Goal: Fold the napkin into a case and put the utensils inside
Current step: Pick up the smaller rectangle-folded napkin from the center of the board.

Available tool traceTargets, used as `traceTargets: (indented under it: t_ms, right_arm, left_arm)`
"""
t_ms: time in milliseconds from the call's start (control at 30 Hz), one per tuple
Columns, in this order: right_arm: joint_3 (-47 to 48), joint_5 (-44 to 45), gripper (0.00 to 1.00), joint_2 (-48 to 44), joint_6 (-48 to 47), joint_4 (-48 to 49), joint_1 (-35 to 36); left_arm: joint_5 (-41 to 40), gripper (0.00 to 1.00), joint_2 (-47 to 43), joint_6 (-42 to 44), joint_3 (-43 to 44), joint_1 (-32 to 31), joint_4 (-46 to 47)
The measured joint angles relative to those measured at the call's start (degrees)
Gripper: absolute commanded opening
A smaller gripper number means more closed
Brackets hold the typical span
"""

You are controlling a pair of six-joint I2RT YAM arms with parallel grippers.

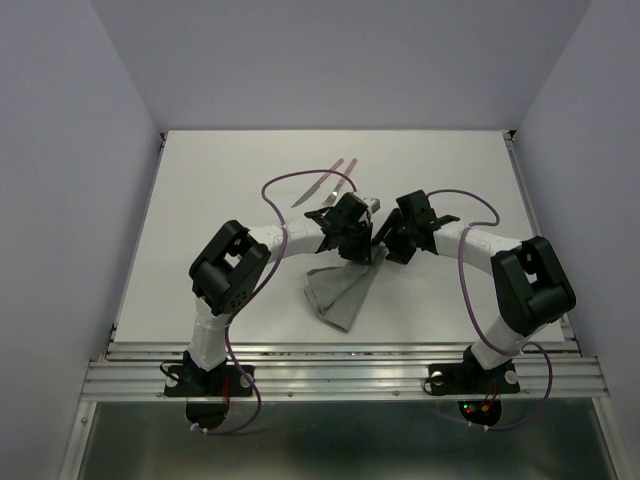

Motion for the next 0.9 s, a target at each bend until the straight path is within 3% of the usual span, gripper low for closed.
traceTargets:
  t_ms: [567,700,767,900]
  right_arm:
    - [-0.2,1.6,0.32,0.0,0.9,0.9,0.0]
    - [-1.0,1.7,0.17,0.0,0.9,1.4,0.0]
    - [-1.3,1.7,0.16,0.0,0.9,1.5,0.0]
    - [-1.9,1.7,0.05,0.1,1.0,2.1,0.0]
  left_arm:
    - [-1.9,0.00,0.0,0.9,0.8,-0.3,-1.4]
    - [-2.3,0.15,0.0,0.9,1.3,-0.3,-2.3]
    - [-2.4,0.20,0.0,0.9,1.6,-0.3,-2.7]
    - [-2.5,0.41,0.0,1.1,1.7,-0.3,-3.2]
